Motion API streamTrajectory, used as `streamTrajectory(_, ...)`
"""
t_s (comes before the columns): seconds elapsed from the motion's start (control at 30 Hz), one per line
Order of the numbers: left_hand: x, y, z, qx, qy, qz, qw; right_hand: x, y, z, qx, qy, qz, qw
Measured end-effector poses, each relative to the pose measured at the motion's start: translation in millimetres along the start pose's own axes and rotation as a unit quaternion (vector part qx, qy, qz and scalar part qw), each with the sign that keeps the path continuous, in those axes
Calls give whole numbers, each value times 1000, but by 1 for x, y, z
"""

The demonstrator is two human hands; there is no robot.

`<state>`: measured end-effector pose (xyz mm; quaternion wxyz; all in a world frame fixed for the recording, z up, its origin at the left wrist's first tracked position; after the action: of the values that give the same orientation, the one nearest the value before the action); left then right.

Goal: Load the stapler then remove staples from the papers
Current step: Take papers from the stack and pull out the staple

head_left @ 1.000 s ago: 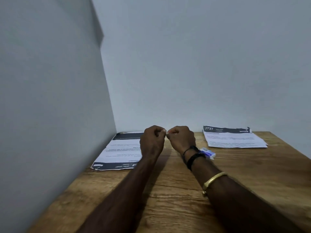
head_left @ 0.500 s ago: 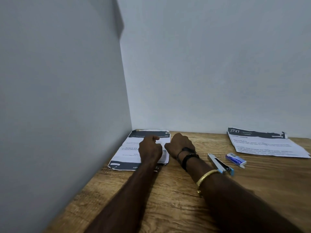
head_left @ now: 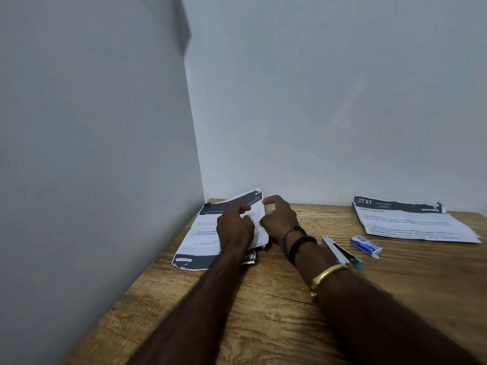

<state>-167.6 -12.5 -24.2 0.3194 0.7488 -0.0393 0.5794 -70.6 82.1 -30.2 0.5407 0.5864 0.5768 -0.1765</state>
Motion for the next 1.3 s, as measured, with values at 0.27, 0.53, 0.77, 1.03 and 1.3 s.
streamTrajectory(0.27,21,-10,21,5,-44,29,999,11,63,7,41,37,24,998)
streamTrajectory(0.53,33,-38,36,26,-8,-20,999,42,143,27,111,29,9,993)
streamTrajectory(0.77,35,-63,40,-9,85,63,994,67,190,42,155,20,-2,988)
streamTrajectory(1.03,32,-76,40,-10,95,87,992,88,204,47,190,-24,8,981)
streamTrajectory(1.3,34,-75,42,-14,95,98,990,84,207,48,220,-27,-34,975)
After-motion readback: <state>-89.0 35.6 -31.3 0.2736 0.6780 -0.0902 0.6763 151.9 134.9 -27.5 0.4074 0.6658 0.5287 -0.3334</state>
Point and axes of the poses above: each hand's wrist, its own z-axis away from the middle knuckle, its own y-axis out of the back of the hand, x = y × z, the point moved 5 cm from there along -z, towards the middle knuckle, and after that the axes turned 14 degrees about y, right-handed, at the moved point
